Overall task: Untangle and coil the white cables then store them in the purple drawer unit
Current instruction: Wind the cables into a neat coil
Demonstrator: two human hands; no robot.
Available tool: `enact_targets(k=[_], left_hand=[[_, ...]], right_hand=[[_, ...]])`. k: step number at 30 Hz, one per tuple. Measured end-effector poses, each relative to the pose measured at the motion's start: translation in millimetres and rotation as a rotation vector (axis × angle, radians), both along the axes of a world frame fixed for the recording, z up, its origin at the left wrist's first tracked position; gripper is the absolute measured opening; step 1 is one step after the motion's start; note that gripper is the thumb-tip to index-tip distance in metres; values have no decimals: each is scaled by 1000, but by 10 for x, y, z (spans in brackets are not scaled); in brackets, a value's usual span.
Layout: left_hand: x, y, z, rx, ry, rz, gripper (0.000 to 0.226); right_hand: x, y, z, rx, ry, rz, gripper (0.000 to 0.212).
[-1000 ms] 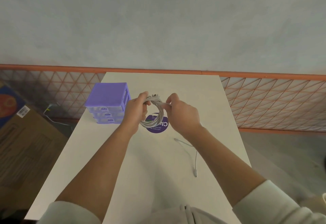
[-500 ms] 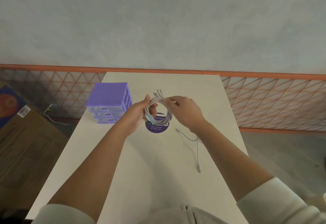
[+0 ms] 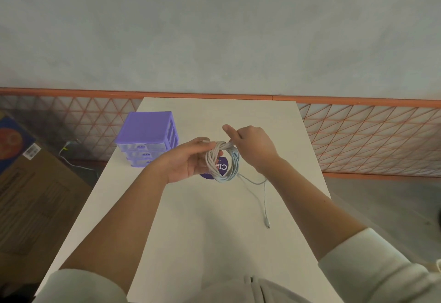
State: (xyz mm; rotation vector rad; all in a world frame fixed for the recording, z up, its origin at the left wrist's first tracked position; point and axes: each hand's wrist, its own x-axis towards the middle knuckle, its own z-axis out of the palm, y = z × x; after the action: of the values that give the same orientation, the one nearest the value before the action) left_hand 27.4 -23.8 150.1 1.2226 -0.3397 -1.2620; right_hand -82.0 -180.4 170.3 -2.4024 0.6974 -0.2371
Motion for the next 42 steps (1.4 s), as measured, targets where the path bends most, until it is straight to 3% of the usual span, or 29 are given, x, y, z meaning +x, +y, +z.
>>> enact_targets(k=[6, 7, 9, 13, 15, 17, 19, 24, 26, 30, 34, 36, 38, 42], left_hand=[[-18, -11, 130, 113, -108, -252, 16], [-6, -20, 158, 163, -159, -307, 25], [-16, -56, 213, 300, -340, -435, 34], [-132, -159, 372, 541, -745, -607, 17], [-191, -204, 372, 581, -815, -604, 10], [-246, -224, 336, 548, -764, -571, 15], [-277, -217, 275, 494, -662, -448, 3], [-285, -177, 173, 401, -584, -294, 39], [-283, -147, 136, 382, -651, -231, 44], [-285, -80, 124, 271, -570, -162, 57], [-282, -2, 113, 158, -475, -49, 49], [-280, 21, 84, 125, -418, -9, 52], [-262, 41, 61, 92, -334, 39, 53], [-215, 61, 51, 10, -150, 162, 50]], right_hand=[[21, 40, -4, -196, 76, 70, 67], [24, 51, -15, -220, 78, 85, 66], [31, 64, -38, -245, 82, 111, 64], [54, 75, -108, -248, 121, 149, 59], [60, 50, -160, -213, 138, 156, 54], [56, 5, -204, -175, 139, 147, 48], [38, -37, -216, -142, 110, 129, 43], [-5, -123, -138, -192, 73, 168, 36], [-9, -161, -106, -148, 62, 112, 48], [-24, -237, -52, 1, 37, -8, 72], [-63, -266, -75, 315, -137, -60, 76], [-97, -279, -143, 453, -202, -6, 70], [-118, -300, -235, 533, -283, 46, 50], [-126, -279, -396, 496, -233, 8, 14]])
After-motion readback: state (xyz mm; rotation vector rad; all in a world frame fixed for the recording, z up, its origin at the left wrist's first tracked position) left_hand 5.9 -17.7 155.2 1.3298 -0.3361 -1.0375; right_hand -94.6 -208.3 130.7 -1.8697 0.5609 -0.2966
